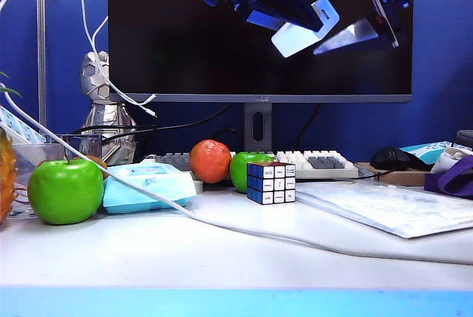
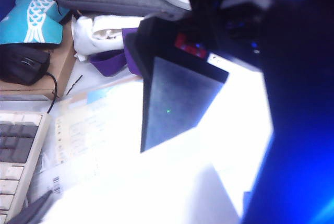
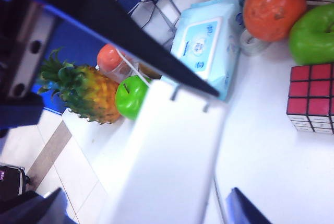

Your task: Pick up the Type-C charging cable and the charging base, insert one end of the Type-C charger into the corresponding slot on the base, and finally place the plugged-in charger back on the table.

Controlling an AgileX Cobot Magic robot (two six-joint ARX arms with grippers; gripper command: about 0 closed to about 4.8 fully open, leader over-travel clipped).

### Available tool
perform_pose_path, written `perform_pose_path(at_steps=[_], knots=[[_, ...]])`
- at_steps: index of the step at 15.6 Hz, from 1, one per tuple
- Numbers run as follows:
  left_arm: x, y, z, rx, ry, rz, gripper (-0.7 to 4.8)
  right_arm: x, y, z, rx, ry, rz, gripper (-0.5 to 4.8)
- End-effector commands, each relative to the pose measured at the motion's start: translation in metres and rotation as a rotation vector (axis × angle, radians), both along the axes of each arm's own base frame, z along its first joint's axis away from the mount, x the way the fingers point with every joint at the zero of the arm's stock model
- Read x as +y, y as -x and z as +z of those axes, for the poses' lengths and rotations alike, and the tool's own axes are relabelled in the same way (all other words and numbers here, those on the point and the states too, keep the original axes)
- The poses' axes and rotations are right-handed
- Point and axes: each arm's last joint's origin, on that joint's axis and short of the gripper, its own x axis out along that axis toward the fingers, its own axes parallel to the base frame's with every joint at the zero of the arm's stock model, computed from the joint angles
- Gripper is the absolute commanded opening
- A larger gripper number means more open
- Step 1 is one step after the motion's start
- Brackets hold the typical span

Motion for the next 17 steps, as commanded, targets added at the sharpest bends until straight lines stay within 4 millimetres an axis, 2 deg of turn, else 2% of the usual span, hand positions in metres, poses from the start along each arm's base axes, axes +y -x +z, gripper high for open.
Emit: perform_pose_path(at_steps=[1,4,7,11,12,13,14,17], knots=[[-0.0006,0.0007,0.0102,-0.04,0.047,-0.012,4.79,0.0013,0.0005,0.0016,-0.015,-0.005,0.01,3.8],[-0.0006,0.0014,0.01,-0.026,0.056,-0.033,4.79,0.0014,-0.0003,0.0028,-0.017,-0.015,0.003,3.19],[-0.0004,0.0042,0.0088,0.012,0.07,-0.089,4.79,0.0018,-0.0013,0.0051,-0.027,-0.033,0.002,3.17],[0.0004,0.0049,0.0071,0.026,0.054,-0.083,4.79,0.0016,-0.0014,0.0052,-0.013,-0.039,-0.006,3.13],[0.0004,0.0049,0.0072,0.026,0.054,-0.083,4.79,0.0016,-0.0014,0.0052,-0.012,-0.039,-0.006,2.57],[0.0004,0.0049,0.0072,0.026,0.054,-0.083,4.79,0.0016,-0.0013,0.0051,-0.012,-0.039,-0.006,0.92],[0.0004,0.005,0.0073,0.026,0.054,-0.082,4.79,0.0015,-0.0013,0.005,-0.011,-0.038,-0.006,-0.07],[0.0034,0.0078,0.014,-0.01,0.055,-0.081,4.79,-0.0041,-0.0031,0.0045,-0.008,-0.031,-0.033,-0.01]])
